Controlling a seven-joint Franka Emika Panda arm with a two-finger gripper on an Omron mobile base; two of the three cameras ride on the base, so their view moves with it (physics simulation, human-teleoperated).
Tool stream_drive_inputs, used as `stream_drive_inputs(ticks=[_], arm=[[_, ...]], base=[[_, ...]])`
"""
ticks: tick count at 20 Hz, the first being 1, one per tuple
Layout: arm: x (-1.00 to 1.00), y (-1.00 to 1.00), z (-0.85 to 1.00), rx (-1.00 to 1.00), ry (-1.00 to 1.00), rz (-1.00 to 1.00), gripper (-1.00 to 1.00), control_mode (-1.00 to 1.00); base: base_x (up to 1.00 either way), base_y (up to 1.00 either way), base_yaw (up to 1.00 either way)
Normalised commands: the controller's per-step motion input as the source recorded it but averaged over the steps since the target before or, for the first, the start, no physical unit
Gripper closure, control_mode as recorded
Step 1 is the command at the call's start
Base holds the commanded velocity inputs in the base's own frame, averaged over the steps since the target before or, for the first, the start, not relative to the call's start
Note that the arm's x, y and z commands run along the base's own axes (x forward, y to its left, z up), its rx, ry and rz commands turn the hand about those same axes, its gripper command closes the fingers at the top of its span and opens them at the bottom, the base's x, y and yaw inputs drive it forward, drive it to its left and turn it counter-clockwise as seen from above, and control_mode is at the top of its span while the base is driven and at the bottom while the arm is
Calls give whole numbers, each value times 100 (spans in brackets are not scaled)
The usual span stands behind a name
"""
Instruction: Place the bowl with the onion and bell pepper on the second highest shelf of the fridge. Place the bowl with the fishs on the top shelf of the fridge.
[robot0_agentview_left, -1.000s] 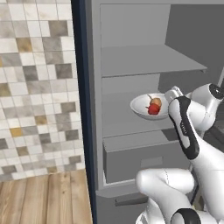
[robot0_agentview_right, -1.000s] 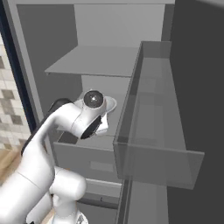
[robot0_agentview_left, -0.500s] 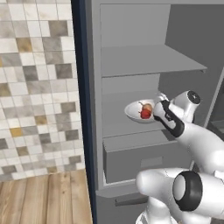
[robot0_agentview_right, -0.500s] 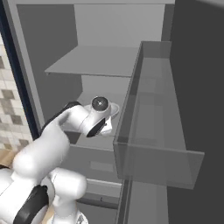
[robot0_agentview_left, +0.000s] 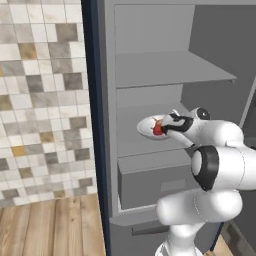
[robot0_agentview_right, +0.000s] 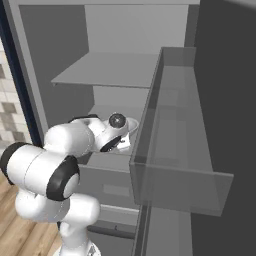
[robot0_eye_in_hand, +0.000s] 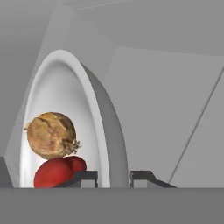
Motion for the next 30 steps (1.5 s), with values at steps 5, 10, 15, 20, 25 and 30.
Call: stream_drive_inputs(ticks=[5,10,15,20,25,30], arm=[[85,0,-31,-1,0,0,-100,-100],[39,0,-12,-5,-5,-4,-100,-100],[-46,0,73,0,-5,-7,-100,-100],[-75,0,100,0,-19,0,-100,-100],[-61,0,100,0,-18,0,-100,-100],[-90,0,100,-1,-2,0,-100,-100]], base=[[0,0,0],[0,0,0],[0,0,0],[0,0,0],[0,0,0],[0,0,0]])
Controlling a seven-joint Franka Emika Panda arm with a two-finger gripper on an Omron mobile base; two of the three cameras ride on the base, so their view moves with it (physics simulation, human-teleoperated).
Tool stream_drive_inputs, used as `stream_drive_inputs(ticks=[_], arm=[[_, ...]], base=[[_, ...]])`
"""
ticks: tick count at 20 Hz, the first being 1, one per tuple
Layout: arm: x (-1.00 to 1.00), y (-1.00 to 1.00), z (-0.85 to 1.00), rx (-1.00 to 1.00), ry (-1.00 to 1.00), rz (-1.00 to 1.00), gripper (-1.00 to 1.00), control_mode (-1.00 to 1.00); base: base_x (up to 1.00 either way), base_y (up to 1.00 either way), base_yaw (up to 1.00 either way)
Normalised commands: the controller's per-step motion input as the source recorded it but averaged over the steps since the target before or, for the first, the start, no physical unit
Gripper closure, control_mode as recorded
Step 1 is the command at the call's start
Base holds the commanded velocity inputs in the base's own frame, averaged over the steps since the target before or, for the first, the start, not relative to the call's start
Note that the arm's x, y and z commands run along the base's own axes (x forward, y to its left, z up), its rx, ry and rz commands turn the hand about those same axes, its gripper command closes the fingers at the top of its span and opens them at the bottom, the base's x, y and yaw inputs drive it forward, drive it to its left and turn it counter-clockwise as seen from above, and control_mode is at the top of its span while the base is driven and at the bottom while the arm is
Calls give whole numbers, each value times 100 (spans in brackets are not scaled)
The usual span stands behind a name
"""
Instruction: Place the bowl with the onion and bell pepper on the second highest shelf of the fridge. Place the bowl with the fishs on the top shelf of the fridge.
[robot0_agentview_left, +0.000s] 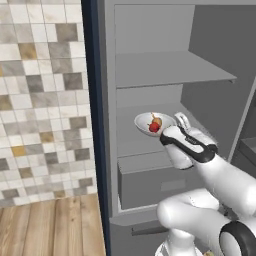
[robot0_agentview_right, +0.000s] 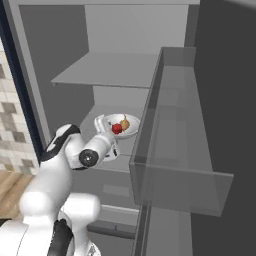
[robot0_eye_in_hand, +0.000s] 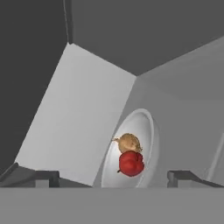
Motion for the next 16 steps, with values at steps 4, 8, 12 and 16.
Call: stream_drive_inputs(ticks=[4,8,12,16], arm=[[-100,0,100,-4,1,9,-100,-100],[-100,0,100,-7,25,13,-100,-100],[-100,0,99,-1,50,24,-100,-100],[-70,0,52,1,67,33,-100,-100]], base=[[0,0,0],[0,0,0],[0,0,0],[0,0,0]])
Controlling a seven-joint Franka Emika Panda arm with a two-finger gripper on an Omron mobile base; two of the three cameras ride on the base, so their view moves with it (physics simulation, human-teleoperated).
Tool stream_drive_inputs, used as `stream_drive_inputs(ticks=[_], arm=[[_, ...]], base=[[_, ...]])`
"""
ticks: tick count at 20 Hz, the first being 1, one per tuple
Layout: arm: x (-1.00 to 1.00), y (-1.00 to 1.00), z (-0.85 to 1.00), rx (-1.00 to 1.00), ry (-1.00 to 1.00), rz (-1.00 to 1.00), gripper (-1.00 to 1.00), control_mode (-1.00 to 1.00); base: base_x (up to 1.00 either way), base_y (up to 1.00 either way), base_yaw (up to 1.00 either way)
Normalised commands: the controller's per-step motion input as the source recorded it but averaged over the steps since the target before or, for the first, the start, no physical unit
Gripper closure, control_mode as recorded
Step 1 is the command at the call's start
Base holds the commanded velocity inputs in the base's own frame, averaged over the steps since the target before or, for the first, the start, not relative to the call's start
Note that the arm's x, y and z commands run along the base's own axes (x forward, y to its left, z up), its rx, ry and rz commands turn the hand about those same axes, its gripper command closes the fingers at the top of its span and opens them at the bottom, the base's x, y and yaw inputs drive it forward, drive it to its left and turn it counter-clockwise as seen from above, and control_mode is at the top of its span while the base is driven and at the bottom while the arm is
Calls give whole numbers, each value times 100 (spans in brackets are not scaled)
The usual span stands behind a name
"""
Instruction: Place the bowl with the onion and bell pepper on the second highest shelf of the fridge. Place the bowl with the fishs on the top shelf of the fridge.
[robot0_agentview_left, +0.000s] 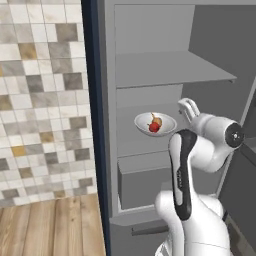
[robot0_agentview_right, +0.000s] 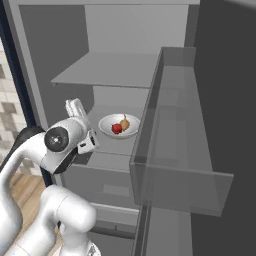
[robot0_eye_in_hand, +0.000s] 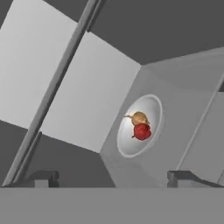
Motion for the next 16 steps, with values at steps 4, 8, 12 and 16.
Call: stream_drive_inputs(ticks=[4,8,12,16], arm=[[-79,-5,59,0,68,20,-100,-100],[-9,3,-21,-12,20,4,-100,-100],[-9,17,-92,-35,14,4,-100,-100],[0,0,0,0,0,0,-100,100]], base=[[0,0,0],[0,0,0],[0,0,0],[-78,9,34]])
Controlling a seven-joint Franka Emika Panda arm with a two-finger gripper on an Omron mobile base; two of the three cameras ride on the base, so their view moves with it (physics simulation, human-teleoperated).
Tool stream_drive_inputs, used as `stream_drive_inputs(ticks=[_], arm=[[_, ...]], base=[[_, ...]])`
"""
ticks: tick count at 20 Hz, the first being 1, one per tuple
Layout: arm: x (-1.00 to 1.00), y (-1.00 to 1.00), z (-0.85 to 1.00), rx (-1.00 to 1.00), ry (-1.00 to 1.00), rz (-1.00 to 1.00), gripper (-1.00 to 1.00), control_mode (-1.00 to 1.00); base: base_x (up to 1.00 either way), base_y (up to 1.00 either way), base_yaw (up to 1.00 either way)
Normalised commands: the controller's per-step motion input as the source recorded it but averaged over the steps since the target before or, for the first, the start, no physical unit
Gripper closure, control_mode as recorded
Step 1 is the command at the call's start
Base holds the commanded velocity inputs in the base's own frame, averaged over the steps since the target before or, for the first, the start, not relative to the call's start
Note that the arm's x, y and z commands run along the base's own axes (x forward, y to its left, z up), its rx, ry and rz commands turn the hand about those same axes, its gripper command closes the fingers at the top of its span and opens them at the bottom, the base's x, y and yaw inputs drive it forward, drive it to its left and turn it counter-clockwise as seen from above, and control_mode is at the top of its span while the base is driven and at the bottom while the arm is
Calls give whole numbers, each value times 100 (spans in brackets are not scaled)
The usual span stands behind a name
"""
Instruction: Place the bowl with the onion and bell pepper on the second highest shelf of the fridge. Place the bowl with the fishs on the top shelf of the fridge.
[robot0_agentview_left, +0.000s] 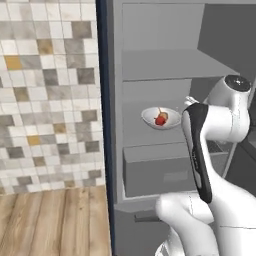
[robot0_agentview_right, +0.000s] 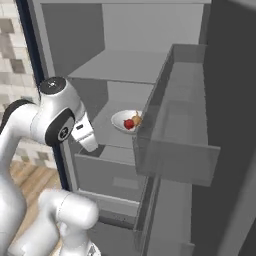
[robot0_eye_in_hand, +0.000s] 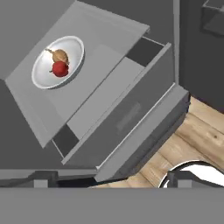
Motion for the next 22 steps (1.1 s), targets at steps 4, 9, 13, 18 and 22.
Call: stream_drive_inputs(ticks=[4,9,13,18,22], arm=[[0,0,0,0,0,0,-100,100],[0,0,0,0,0,0,-100,100],[0,0,0,0,0,0,-100,100],[0,0,0,0,0,0,-100,100],[0,0,0,0,0,0,-100,100]], base=[[-84,14,86],[-33,7,100],[-19,41,95],[3,95,62],[0,100,45]])
